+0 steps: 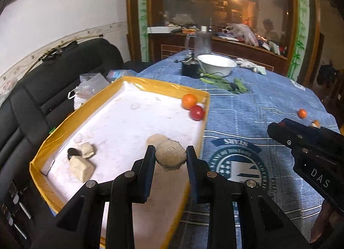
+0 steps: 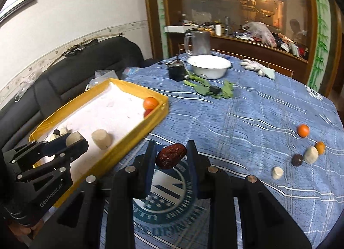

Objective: Organize fruits
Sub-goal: 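Carry the date in the right tool while the left tool carries the lump to the tray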

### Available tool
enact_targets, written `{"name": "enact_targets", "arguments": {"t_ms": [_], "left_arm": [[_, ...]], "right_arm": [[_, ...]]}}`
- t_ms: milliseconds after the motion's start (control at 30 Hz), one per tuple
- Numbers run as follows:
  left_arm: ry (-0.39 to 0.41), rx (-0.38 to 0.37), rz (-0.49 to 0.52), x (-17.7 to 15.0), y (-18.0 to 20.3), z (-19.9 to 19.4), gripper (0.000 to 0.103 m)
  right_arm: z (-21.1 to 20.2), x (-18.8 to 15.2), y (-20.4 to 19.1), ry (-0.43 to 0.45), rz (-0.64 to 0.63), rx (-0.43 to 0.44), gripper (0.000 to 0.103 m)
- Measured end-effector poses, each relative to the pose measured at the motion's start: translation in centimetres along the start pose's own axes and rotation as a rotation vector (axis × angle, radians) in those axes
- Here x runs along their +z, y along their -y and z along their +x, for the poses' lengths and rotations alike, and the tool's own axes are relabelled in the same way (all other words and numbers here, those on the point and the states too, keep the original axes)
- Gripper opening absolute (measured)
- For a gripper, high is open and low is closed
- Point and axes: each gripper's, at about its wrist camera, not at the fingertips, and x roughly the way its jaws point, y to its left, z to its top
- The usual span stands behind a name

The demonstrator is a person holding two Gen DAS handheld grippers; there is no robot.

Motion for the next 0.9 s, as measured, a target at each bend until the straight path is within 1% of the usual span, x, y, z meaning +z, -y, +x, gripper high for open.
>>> {"name": "enact_targets", "arguments": {"t_ms": [333, 467, 733, 900], "left_arm": [[-0.023, 0.046, -0.050, -0.4, -3.4, 0.7, 0.028], [-0.046, 0.064, -0.076, -0.6, -4.8, 1.3, 0.028], [-0.072, 0.084, -0.104, -0.5, -6.3, 2.5, 0.028], [-0.088, 0.095, -0.118, -0.4, -7.0, 3.3, 0.028]], "right_arm": [[2.1, 1.6, -3.2, -0.008, -0.059, 0.051, 0.031], [3.0, 2.0, -4.1, -0.013, -0.080, 0.067, 0.031], [5.2, 2.9, -5.6, -0.032, -0.108, 0.082, 0.031], [7.5, 3.4, -6.6, -0.061, -0.126, 0.093, 0.031]]}}
